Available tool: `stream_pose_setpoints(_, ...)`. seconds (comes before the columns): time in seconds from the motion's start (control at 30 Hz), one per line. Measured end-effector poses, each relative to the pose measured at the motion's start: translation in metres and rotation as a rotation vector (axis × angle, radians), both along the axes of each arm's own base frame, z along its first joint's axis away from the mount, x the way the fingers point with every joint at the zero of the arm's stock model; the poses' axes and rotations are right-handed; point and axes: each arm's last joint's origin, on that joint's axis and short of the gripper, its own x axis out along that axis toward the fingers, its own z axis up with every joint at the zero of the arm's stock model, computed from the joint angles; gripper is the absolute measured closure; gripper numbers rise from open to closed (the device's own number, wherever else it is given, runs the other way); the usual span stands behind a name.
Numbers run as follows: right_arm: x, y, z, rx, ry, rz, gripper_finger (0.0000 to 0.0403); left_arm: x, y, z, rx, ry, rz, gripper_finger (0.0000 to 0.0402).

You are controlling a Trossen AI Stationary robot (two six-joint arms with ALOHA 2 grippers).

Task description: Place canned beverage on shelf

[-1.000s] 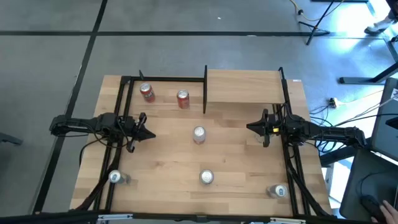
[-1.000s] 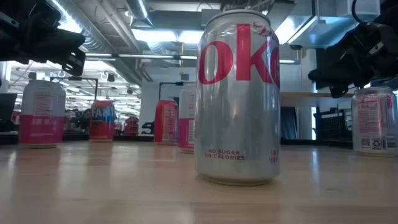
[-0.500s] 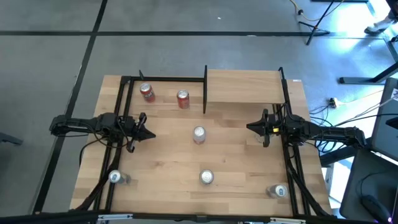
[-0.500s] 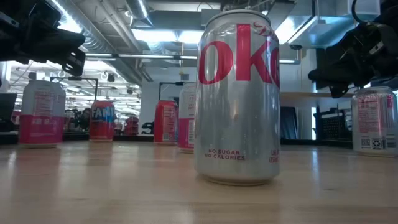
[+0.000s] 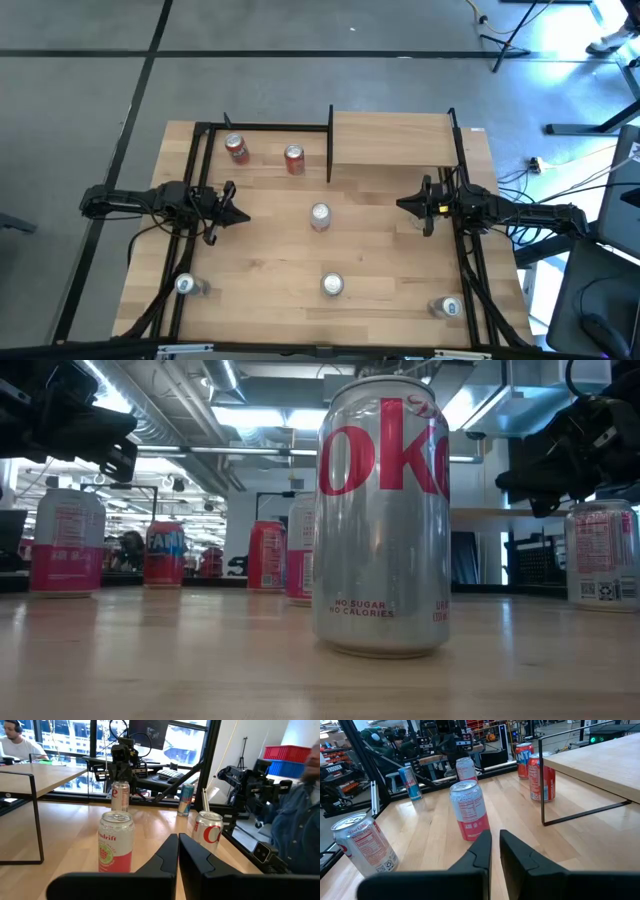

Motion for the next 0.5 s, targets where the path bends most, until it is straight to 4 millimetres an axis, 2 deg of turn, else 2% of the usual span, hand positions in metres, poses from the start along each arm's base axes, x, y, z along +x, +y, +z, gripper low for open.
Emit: stream_pose_setpoints(0.5,0.0000,0.0000,0.0001,0.000,-0.001,0.000,0.0375,0.0000,0.0000,-0.0001,0.008,-0.001,0.000,0.0397)
